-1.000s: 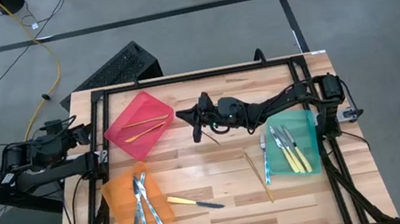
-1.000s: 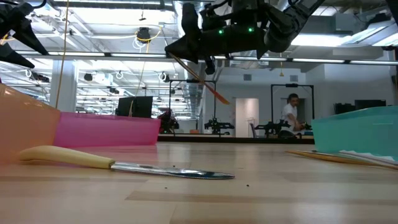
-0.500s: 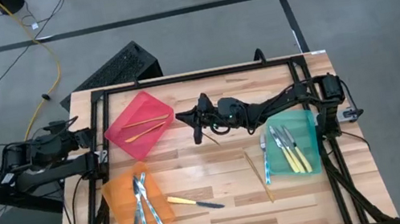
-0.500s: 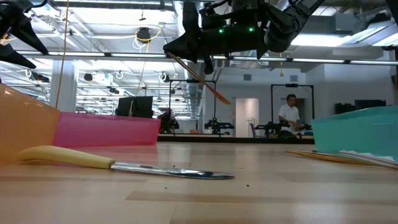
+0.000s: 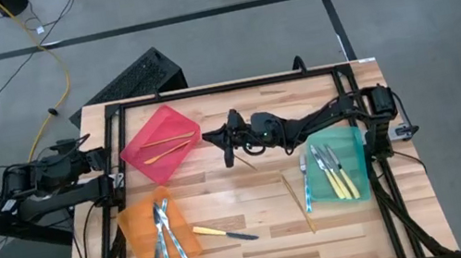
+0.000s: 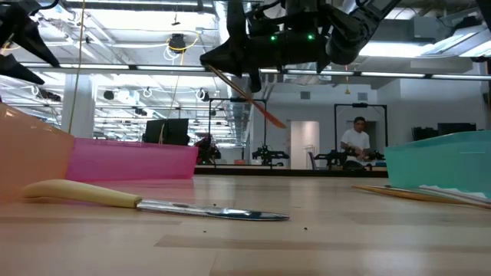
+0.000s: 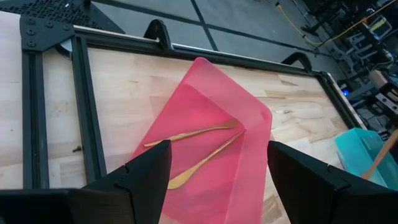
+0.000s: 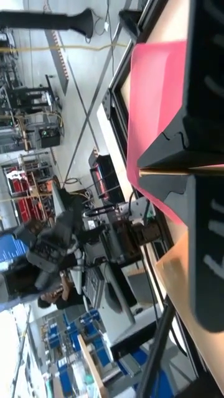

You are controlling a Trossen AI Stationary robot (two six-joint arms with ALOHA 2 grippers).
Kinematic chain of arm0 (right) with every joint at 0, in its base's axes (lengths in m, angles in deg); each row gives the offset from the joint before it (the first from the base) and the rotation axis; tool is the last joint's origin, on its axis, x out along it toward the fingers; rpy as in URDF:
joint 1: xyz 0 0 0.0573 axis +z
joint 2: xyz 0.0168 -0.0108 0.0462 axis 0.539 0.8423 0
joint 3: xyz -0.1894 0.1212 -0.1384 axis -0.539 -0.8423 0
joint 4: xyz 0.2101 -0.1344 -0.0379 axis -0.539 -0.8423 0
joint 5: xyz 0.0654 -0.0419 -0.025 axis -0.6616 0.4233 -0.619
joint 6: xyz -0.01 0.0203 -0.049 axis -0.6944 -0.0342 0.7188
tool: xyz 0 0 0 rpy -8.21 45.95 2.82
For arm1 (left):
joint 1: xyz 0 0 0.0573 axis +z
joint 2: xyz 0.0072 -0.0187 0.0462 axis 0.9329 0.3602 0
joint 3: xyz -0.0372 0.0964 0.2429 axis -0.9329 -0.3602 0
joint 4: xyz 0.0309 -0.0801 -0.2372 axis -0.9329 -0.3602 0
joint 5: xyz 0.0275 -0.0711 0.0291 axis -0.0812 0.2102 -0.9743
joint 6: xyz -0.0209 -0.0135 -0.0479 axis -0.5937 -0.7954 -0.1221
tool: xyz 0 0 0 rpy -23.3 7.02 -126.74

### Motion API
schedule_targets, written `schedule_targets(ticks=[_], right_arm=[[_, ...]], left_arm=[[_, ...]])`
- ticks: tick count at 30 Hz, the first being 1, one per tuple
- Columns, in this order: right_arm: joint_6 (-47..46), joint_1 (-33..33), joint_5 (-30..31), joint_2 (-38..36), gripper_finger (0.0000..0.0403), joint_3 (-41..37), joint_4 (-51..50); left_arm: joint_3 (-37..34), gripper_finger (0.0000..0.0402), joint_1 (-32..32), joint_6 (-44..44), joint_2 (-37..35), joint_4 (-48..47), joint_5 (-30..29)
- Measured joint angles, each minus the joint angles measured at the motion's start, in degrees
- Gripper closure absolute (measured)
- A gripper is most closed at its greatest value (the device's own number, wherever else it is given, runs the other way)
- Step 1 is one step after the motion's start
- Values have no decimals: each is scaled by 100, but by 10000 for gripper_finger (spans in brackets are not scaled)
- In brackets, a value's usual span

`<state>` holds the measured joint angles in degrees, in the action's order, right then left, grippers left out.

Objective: Sort silverware by color (type)
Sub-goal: Put the top gold knife into the red bin

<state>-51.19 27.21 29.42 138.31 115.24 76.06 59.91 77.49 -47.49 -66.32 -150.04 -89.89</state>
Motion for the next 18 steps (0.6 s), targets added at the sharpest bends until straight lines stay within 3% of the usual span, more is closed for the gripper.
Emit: schedule_targets(ticks=[18], right_arm=[[-157,-225,-142,0,390,0,74]], left_arm=[[-2,155,0,1,0,-1,1]])
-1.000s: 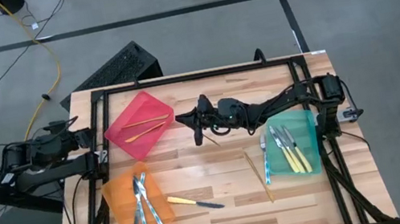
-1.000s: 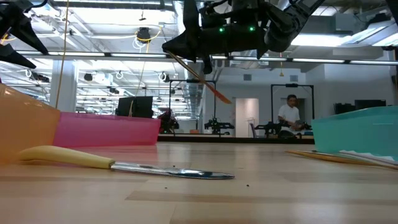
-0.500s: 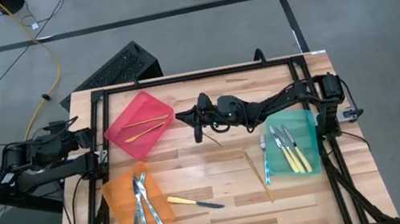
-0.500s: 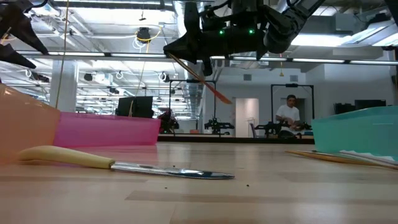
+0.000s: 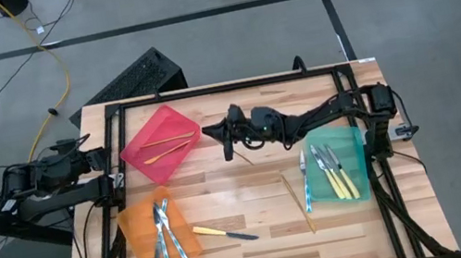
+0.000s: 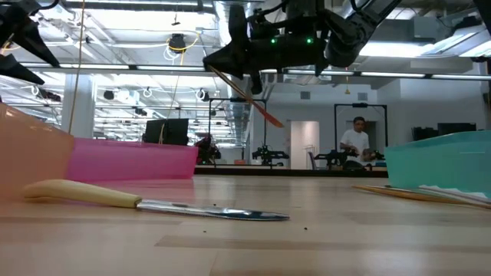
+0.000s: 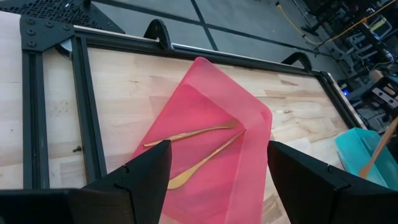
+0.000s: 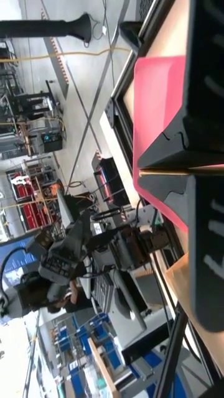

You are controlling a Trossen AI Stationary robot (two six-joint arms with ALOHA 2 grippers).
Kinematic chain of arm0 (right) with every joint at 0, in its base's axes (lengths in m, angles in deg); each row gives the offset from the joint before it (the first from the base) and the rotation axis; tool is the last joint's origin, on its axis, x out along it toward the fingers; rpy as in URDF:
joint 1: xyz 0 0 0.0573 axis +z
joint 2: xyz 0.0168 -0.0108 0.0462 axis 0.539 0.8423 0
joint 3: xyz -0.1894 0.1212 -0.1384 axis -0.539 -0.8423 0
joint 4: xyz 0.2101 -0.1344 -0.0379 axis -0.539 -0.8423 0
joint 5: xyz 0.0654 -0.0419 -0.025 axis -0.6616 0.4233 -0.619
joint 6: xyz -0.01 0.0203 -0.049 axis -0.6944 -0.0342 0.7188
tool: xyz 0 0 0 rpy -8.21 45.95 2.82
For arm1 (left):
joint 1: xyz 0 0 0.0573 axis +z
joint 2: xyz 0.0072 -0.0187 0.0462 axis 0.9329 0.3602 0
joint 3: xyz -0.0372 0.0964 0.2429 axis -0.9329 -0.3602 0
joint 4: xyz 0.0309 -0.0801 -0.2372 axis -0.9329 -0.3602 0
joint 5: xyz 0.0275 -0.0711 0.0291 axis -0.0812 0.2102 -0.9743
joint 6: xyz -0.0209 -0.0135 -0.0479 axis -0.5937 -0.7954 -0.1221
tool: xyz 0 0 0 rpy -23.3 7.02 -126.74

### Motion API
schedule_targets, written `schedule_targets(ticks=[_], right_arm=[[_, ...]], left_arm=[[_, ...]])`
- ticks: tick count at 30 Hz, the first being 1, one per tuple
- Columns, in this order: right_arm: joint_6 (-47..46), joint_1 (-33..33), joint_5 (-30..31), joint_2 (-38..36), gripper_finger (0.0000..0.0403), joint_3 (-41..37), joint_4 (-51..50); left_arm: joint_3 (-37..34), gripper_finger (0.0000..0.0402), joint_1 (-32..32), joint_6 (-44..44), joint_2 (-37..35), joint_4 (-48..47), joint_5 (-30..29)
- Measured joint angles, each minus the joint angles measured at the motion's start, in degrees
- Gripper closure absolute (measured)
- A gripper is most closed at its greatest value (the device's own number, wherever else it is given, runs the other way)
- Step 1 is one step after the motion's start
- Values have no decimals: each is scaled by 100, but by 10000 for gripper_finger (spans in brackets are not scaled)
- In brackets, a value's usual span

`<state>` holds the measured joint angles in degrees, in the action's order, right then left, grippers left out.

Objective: Sort silverware by color (type)
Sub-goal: Put the top gold knife into the red bin

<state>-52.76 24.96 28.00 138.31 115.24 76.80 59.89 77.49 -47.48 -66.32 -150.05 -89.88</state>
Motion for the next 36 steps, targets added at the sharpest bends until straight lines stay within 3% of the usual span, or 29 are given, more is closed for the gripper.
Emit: schedule_targets(ticks=[9,17,24,28,36], right_arm=[[14,27,-357,0,390,264,454],[1094,266,-1029,426,390,1569,264],[1726,332,-1998,1754,390,3511,158],[1717,206,-2786,2590,390,4813,-130],[1760,-155,-3788,4200,390,7399,-1058]], left_arm=[[0,155,0,1,0,0,0],[0,155,1,0,0,-2,2],[0,155,2,1,0,-2,0],[0,155,1,1,-2,-2,14],[0,155,2,1,-2,-2,18]])
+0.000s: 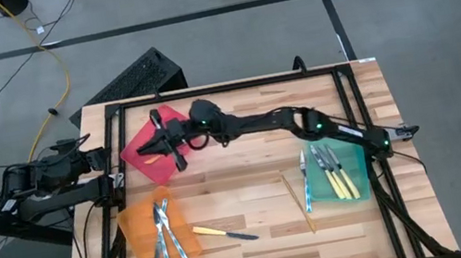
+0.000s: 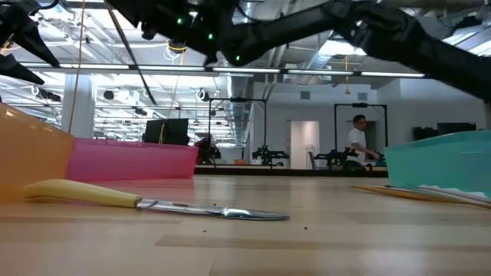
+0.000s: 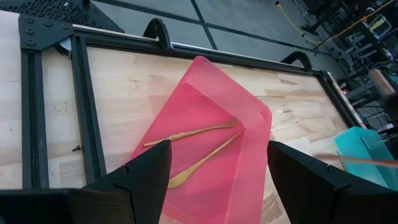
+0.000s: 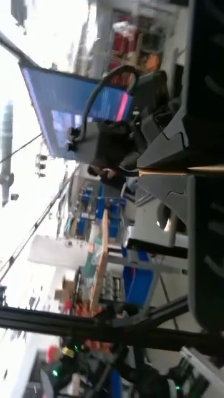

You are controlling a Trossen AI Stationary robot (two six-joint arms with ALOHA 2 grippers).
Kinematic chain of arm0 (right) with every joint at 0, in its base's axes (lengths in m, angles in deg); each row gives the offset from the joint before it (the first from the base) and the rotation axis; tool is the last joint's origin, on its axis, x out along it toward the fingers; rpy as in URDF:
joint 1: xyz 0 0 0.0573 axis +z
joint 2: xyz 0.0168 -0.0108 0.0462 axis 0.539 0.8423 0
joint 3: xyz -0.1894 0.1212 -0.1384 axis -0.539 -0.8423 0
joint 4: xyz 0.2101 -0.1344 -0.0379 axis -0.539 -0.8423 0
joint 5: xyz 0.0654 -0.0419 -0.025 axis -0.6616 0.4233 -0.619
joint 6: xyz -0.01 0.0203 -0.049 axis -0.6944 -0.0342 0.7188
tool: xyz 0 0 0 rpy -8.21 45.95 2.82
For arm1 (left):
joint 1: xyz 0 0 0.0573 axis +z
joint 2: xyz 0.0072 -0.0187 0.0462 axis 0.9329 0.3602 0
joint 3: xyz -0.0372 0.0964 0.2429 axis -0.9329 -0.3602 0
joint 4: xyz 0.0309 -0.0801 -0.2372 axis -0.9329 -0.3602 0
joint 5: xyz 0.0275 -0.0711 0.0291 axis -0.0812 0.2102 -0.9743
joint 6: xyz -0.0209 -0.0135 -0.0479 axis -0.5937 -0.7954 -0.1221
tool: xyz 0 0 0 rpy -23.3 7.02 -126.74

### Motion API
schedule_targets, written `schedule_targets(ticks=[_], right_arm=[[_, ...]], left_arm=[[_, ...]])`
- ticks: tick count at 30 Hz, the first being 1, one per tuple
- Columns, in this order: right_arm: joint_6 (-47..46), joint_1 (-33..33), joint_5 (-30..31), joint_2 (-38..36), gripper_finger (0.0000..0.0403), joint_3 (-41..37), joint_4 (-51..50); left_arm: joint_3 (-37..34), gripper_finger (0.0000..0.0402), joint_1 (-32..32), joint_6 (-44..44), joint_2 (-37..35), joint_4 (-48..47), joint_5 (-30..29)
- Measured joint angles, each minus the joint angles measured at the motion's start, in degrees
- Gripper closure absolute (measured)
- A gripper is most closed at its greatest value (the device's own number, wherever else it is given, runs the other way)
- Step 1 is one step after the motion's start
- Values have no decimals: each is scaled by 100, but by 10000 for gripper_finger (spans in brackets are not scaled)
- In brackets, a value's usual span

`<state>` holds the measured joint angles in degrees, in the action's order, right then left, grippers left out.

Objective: Sort silverware by color (type)
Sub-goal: Put the top gold knife into the red bin

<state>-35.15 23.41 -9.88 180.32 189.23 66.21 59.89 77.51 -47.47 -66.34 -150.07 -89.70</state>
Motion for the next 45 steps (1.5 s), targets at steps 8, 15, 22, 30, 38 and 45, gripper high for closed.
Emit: schedule_targets(ticks=[8,15,22,30,38,45], right_arm=[[126,-457,-284,178,390,-322,487],[1187,-595,-703,191,390,-328,-9],[1525,-553,-899,277,390,-322,-226],[1535,-530,-872,556,391,-340,-296],[1834,-600,-857,543,391,-328,-644],[1884,-551,-843,540,376,-328,-842]], left_arm=[[0,155,0,7,0,1,19],[0,155,0,12,0,2,20],[0,155,0,57,0,2,24],[0,155,0,57,0,2,30],[0,155,0,57,0,2,28],[0,155,0,57,0,2,28]])
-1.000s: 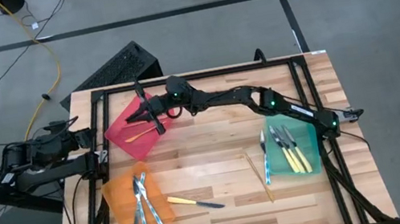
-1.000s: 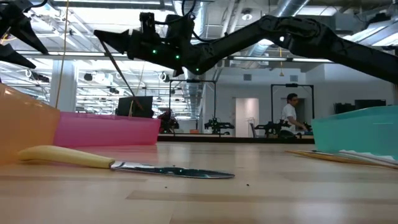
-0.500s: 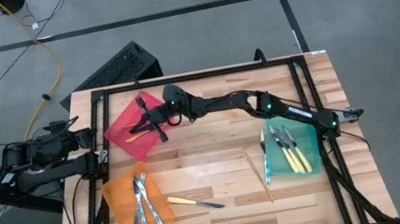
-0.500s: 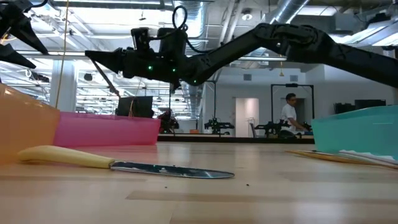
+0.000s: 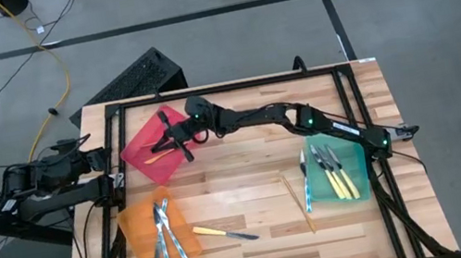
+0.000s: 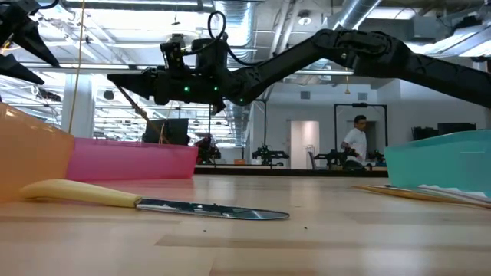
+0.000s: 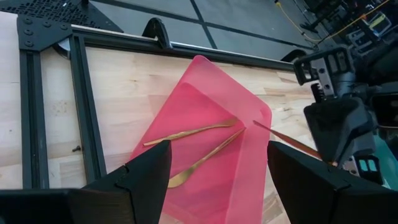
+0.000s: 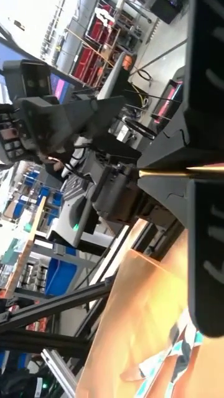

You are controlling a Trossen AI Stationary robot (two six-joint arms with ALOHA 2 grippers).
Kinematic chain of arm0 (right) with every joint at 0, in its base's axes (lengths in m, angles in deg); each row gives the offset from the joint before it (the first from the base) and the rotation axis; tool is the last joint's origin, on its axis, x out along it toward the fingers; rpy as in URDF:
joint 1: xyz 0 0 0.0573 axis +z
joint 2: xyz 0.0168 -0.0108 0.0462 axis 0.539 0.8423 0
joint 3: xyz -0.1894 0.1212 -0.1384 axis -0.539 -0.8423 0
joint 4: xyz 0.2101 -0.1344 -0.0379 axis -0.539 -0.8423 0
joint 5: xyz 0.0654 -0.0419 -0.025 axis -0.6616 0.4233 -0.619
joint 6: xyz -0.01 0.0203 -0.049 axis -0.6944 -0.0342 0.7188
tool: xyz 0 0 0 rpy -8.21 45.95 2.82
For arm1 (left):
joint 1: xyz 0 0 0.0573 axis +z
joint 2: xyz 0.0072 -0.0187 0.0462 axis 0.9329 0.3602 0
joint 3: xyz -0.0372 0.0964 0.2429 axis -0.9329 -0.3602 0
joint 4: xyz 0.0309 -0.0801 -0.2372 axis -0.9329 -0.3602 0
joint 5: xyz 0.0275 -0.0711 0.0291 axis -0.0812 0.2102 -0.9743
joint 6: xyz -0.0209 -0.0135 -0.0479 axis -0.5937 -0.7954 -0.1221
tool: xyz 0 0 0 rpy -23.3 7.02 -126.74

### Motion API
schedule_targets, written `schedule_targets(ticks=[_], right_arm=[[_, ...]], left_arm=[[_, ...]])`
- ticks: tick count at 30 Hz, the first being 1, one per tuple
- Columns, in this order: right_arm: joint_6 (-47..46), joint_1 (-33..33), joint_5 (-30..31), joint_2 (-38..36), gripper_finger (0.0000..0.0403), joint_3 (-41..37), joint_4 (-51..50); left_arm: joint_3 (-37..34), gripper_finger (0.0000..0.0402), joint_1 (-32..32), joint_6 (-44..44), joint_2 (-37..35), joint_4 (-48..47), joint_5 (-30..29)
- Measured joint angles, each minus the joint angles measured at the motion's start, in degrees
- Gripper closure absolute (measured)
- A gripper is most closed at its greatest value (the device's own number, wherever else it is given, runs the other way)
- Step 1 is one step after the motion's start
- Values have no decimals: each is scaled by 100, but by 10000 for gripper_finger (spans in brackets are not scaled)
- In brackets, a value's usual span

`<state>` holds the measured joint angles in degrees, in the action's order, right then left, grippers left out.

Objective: Sort silverware by color (type)
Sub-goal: Put the top gold knife into the red bin, then put the yellow knife into the green bin

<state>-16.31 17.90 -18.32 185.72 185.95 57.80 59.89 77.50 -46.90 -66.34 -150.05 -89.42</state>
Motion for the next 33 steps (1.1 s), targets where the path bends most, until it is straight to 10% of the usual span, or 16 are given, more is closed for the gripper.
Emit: schedule_targets(ticks=[33], right_arm=[[56,-5,1083,-7,296,0,-1076]], left_arm=[[0,155,1,-2,0,0,0]])
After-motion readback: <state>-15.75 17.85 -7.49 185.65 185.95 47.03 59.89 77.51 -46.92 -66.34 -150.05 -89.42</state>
